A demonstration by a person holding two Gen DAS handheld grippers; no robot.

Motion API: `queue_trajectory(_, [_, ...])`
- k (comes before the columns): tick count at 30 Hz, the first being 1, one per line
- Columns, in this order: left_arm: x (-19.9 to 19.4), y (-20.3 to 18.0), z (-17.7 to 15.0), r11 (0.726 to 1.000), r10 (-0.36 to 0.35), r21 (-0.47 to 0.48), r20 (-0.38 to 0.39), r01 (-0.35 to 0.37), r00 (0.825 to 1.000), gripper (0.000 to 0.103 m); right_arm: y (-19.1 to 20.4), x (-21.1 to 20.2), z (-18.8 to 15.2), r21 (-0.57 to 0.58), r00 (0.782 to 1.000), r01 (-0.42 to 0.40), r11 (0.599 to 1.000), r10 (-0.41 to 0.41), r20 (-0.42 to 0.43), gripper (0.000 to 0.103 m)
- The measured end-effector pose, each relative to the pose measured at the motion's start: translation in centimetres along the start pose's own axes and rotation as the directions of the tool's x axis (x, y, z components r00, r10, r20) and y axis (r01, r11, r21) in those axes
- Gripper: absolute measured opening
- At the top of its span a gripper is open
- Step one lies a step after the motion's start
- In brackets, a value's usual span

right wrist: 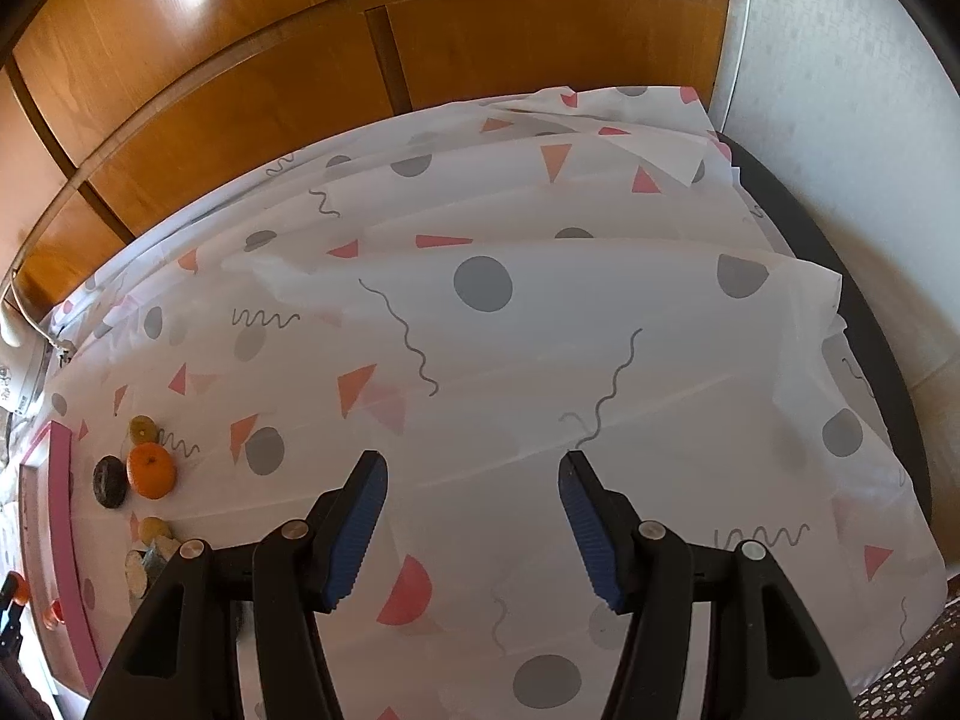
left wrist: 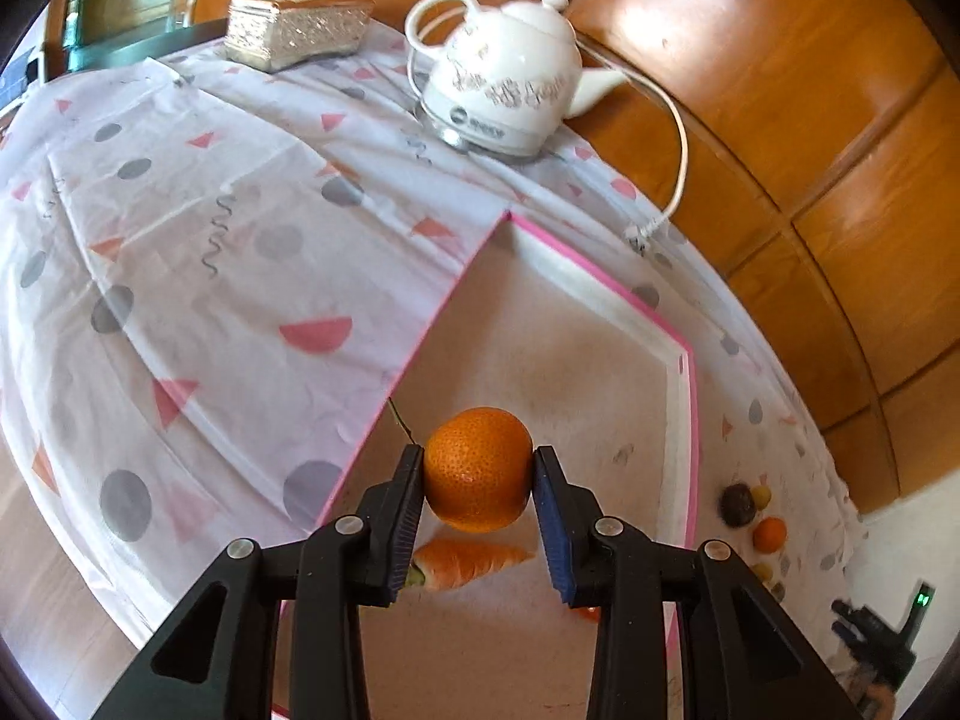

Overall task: Organize fruits
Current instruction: 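Carry the orange into the pink tray and open the left tool, then lower the right tool onto the dark round tuber and grasp it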

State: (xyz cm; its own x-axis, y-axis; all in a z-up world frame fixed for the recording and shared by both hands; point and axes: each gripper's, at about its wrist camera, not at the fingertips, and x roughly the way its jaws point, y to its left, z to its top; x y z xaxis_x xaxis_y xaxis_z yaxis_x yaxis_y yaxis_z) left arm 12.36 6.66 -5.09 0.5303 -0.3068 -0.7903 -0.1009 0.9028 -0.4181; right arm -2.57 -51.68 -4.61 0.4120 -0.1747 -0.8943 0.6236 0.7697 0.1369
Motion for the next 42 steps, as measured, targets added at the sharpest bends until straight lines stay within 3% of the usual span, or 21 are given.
queue_trajectory(5, [1.0,-1.2,-1.1,0.995,0.068,0.076,0.011,-0.068,0.998,0.037,0.3,0.1,0.0,-0.022,1.0,0.011,1.0,-0.011,0.011,0.06])
queue_trajectory(8, [0.6,-1.1,-1.5,0.99,0.101,0.09,0.04,-0.104,0.994,0.048,0.4,0.2,0.0,-0.031,1.0,-0.003,1.0,0.004,0.007,0.06])
queue_trajectory(13, [-0.1,-0.5,-2.0,0.989,0.122,0.076,0.049,-0.126,0.991,0.048,2.1,0.8,-0.5,-0.105,0.997,-0.071,0.992,0.068,-0.035,0.06])
queue_trajectory(16, [-0.7,-0.2,-2.6,0.987,0.14,0.07,0.055,-0.144,0.989,0.048,3.6,0.9,-0.9,-0.162,0.988,-0.153,0.975,0.144,-0.061,0.06])
queue_trajectory(22, [-2.3,-0.1,-3.1,0.986,0.145,0.068,0.082,-0.151,0.986,0.05,8.1,0.3,-2.8,-0.355,0.956,-0.293,0.888,0.266,-0.124,0.06])
queue_trajectory(28, [-3.8,0.4,-3.3,0.987,0.147,0.057,0.098,-0.153,0.984,0.052,11.9,0.1,-5.7,-0.501,0.908,-0.419,0.757,0.337,-0.249,0.06])
queue_trajectory(31, [-4.5,0.7,-3.6,0.986,0.152,0.052,0.106,-0.159,0.983,0.054,13.2,0.3,-7.3,-0.578,0.912,-0.409,0.706,0.303,-0.276,0.062])
queue_trajectory(35, [-5.5,1.5,-3.8,0.983,0.172,0.044,0.12,-0.179,0.978,0.056,13.6,0.8,-7.8,-0.609,0.927,-0.375,0.699,0.264,-0.268,0.063])
queue_trajectory(42, [-7.3,3.8,-4.1,0.966,0.256,-0.013,0.163,-0.258,0.953,0.066,15.1,1.7,-9.0,-0.684,0.953,-0.303,0.664,0.199,-0.23,0.063])
